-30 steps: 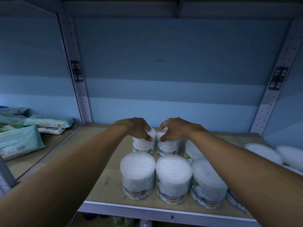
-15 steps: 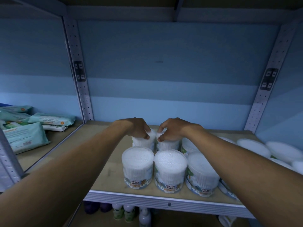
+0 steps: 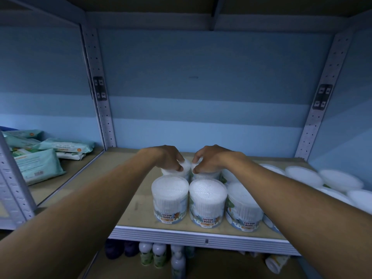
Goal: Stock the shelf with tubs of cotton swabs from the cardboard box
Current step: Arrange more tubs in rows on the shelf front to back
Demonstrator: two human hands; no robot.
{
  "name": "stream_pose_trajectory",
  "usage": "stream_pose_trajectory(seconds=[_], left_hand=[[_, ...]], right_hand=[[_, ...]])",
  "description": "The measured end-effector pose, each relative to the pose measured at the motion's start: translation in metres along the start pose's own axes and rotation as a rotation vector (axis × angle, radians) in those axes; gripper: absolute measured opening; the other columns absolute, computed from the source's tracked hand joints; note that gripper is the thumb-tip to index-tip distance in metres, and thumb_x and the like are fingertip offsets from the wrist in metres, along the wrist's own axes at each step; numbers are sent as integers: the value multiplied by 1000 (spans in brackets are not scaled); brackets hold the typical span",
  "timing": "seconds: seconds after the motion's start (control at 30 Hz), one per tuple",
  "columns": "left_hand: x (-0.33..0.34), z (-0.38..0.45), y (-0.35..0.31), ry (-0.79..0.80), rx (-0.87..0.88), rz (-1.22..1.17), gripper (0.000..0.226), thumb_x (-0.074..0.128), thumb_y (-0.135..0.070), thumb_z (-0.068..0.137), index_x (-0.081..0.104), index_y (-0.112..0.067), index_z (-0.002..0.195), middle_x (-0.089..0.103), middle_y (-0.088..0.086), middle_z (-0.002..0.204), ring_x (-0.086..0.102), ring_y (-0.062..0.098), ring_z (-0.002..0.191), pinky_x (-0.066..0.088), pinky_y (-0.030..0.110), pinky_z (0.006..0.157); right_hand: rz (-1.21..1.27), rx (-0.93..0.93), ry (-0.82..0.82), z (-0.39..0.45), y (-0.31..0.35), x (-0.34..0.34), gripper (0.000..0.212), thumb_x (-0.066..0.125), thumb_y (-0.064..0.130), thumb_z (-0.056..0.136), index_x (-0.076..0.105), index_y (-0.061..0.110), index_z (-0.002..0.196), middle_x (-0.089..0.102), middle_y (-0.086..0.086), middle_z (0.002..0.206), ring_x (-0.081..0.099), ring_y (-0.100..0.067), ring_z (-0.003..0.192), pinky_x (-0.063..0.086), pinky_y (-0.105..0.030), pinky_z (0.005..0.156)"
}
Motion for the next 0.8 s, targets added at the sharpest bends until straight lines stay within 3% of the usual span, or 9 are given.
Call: stream_pose_trajectory(seconds=[0.8], left_hand=[[5,-10,7,-28,14,-51,56,53,-51,91,43,-42,145,39,-7,155,41,20,138,33,35,113]], right_hand=[[17,11,-6,-11,3,1,46,64,52,88,58,36,131,52,6,138,52,-19,123,45,-31,96]])
Point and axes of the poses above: each hand's wrist, its own z-axis towards the middle knuckle, its own x-axis out of the palm, y = z × x, the point moved 7 cm from there along z, towards the middle knuckle
